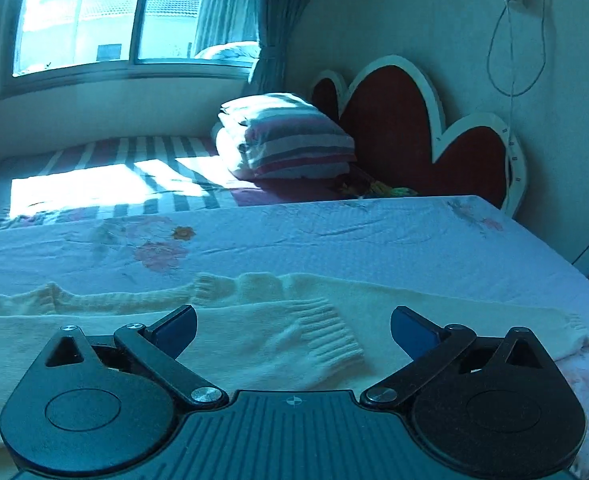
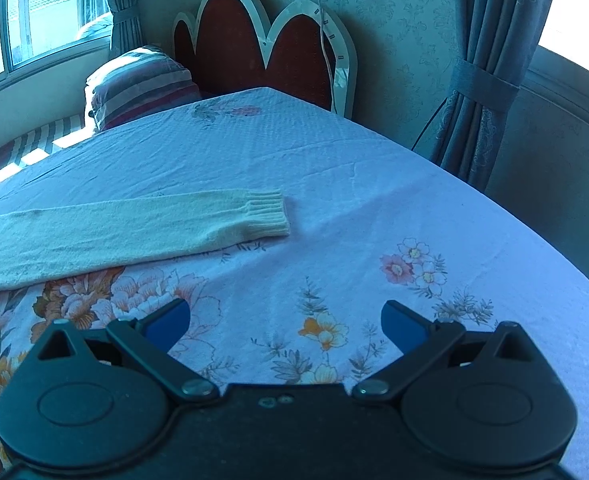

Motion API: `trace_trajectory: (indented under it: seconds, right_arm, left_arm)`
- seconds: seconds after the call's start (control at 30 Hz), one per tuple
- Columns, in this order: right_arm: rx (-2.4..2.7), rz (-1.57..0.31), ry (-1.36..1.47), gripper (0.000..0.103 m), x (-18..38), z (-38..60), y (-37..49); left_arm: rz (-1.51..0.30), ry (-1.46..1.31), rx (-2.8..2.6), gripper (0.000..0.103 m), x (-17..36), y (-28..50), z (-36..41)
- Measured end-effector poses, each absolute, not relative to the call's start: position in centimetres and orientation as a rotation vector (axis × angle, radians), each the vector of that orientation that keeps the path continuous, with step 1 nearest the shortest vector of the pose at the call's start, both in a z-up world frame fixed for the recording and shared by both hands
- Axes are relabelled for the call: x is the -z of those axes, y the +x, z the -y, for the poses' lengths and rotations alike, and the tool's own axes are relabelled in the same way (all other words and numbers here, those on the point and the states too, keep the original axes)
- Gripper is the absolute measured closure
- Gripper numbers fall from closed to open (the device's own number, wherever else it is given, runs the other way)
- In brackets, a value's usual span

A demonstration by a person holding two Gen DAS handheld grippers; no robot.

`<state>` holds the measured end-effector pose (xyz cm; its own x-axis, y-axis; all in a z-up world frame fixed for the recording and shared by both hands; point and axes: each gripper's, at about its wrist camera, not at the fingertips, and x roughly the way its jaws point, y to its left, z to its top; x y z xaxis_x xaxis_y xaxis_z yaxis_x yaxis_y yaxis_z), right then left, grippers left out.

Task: Fold small clothes
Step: 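Move the open right gripper down to the cuff of the other sleeve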

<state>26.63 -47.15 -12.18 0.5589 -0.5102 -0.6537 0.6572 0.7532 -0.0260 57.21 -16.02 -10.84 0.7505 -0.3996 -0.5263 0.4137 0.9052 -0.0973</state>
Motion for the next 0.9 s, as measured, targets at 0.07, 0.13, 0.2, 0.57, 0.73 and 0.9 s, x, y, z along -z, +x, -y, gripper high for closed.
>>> trace_trajectory:
  seconds: [0.07,0.13,0.2,0.57,0.73,0.9]
  right_arm:
    - [0.683,-0.683,0.225,0.001,12.1,46.7,27.4]
    - [0.674,-0.681,0.216,0.001,12.2,46.2,28.2]
    - [0.663,-0.682,0.213,0.001,12.5,46.0,28.9]
    - [0.602,-0.573,0.483,0.004,13.2,52.9,30.9]
    - [0.540,-0.480,0.801,0.007,15.7,57.6,30.1]
    - [0.499,-0.487,0.924,0.083,17.4,59.2,30.3]
  left_arm:
    - [-0.585,0.060,0.334,0.001,11.2,58.2,12.9]
    - [-0.657,0.074,0.235,0.001,12.7,59.9,10.2]
    - [-0.832,0.127,0.205,0.000,15.5,61.7,8.6]
    - [-0.722,0.132,0.014,0.001,15.4,58.1,-1.8]
    - [-0.697,0.068,-0.023,0.001,14.8,56.0,-3.8]
    - [-0.676,0.065,-0.057,0.001,14.3,52.9,-4.6]
